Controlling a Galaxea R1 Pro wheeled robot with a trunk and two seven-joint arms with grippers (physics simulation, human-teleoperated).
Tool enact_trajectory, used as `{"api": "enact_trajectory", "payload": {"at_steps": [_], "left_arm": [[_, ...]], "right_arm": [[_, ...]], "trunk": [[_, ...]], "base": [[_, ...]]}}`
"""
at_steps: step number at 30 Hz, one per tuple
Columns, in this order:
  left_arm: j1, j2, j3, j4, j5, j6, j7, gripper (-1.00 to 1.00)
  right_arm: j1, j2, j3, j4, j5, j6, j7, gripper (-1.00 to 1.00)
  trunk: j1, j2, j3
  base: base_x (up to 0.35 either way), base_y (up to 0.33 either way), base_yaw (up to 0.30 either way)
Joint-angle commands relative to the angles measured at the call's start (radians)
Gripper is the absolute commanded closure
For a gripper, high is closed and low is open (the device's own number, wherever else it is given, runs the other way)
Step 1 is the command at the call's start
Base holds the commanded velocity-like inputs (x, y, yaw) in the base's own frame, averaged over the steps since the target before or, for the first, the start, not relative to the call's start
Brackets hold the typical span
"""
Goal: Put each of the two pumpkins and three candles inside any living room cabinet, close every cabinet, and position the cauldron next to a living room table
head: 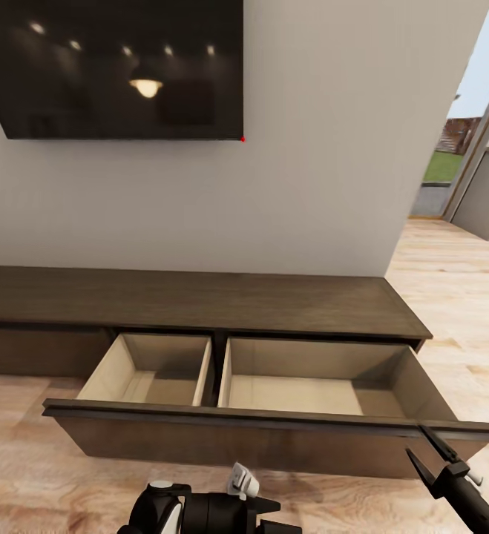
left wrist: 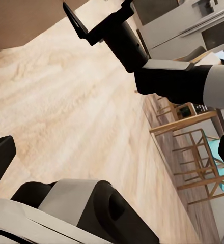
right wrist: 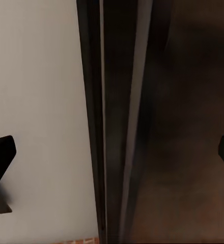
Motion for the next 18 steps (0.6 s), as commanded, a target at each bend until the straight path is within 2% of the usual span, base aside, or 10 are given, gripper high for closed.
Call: {"api": "enact_trajectory", "payload": {"at_steps": [1,9,18], "left_arm": [[0.0,0.0,0.0,0.0,0.005,0.007,0.0,-1.0],[-0.001,0.0,0.0,0.0,0.005,0.007,0.0,-1.0],[0.0,0.0,0.0,0.0,0.005,0.007,0.001,-1.0]], "right_arm": [[0.0,0.0,0.002,0.001,-0.006,0.008,0.001,-1.0],[0.0,0.0,0.002,0.002,-0.006,0.008,0.001,-1.0],[0.0,0.0,0.002,0.002,-0.006,0.008,0.001,-1.0]], "trunk": [[0.0,0.0,-0.001],[0.0,0.0,-0.001],[0.0,0.0,-0.001]], "base": [[-0.091,0.0,0.0],[-0.131,0.0,0.0],[-0.026,0.0,0.0]]}}
